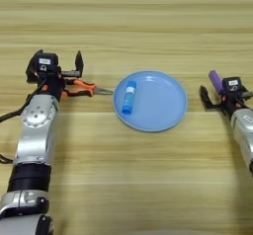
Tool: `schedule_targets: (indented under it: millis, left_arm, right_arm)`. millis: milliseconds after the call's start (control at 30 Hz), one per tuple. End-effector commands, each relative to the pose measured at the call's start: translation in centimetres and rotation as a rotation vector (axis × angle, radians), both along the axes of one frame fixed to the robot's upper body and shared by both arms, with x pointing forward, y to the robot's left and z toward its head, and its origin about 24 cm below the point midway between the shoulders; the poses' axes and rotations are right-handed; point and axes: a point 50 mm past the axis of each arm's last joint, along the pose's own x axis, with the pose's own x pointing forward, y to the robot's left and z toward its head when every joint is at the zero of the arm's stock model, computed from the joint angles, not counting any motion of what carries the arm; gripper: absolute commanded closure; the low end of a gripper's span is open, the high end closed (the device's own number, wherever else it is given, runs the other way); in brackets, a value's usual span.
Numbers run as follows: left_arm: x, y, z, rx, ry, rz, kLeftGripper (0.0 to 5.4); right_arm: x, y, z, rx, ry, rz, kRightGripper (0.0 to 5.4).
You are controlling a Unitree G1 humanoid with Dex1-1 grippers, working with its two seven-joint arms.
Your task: Move the objects on the table
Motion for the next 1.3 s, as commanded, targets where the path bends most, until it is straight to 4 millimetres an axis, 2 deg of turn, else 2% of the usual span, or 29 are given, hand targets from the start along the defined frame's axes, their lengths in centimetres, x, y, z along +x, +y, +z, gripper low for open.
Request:
schedule_targets:
  millis: [33,133,233,933,1100,1167,1300]
  left_arm:
    - [-0.11,0.00,-0.02,0.003,0.008,0.007,0.02]
    - [-0.12,0.00,0.01,0.003,0.008,0.007,0.00]
    - [-0.15,-0.07,-0.02,0.003,0.009,0.006,0.00]
    - [-0.17,-0.03,-0.21,0.001,0.014,0.007,0.00]
    - [-0.21,-0.01,-0.22,0.001,0.014,0.007,0.00]
    - [-0.22,-0.01,-0.22,0.001,0.014,0.007,0.00]
    - [-0.23,-0.01,-0.21,0.002,0.013,0.008,0.00]
  right_arm:
    - [-0.04,-0.06,-0.58,0.004,0.031,-0.002,0.00]
    - [-0.02,-0.04,-0.60,0.008,0.028,-0.001,0.32]
    - [-0.05,-0.04,-0.65,0.012,0.028,0.002,1.02]
    - [-0.01,0.05,-0.11,0.033,-0.009,-0.012,3.54]
    - [-0.02,0.08,-0.07,0.035,-0.011,-0.013,4.44]
    - [-0.04,0.08,-0.07,0.035,-0.012,-0.013,4.61]
    - [-0.09,0.28,0.26,0.037,-0.030,-0.006,4.61]
